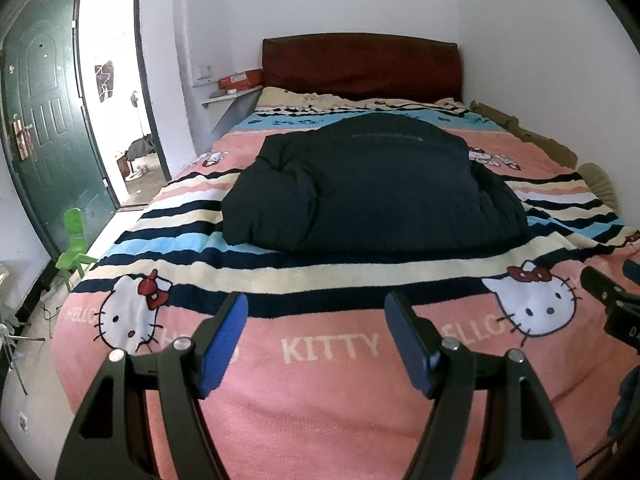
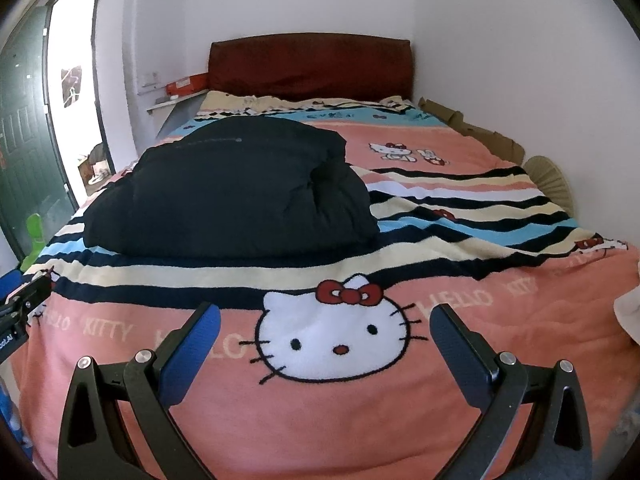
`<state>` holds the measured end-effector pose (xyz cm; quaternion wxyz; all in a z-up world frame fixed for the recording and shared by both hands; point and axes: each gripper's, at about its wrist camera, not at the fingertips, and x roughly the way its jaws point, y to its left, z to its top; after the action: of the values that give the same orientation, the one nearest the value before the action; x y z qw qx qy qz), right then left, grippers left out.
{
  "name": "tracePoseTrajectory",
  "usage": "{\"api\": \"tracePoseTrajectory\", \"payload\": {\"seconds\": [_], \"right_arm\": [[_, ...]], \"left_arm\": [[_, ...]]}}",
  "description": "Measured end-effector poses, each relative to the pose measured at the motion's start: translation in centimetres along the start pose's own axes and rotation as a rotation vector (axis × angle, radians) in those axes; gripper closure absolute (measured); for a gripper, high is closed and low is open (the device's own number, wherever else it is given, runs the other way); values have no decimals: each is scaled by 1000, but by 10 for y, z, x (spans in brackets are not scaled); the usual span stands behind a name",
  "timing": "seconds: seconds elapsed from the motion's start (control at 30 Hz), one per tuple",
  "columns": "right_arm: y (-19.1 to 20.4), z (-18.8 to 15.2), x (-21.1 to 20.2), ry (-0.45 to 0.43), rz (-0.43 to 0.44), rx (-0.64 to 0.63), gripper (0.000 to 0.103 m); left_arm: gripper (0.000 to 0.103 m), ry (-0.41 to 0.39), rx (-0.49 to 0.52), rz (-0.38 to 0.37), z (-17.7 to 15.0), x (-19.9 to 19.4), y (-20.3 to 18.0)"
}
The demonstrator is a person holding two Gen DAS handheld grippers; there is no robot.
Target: Fold large clothes
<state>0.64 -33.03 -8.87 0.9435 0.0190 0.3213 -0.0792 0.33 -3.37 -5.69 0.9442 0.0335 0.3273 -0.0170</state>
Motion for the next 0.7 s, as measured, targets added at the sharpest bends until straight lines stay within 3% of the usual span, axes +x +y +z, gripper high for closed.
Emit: {"api": "tracePoseTrajectory", "payload": {"seconds": [0.7], "right_arm": [[-6, -3, 0, 0, -4, 6, 1]], "left_arm": [[33, 13, 5, -6, -3, 0, 3]]}}
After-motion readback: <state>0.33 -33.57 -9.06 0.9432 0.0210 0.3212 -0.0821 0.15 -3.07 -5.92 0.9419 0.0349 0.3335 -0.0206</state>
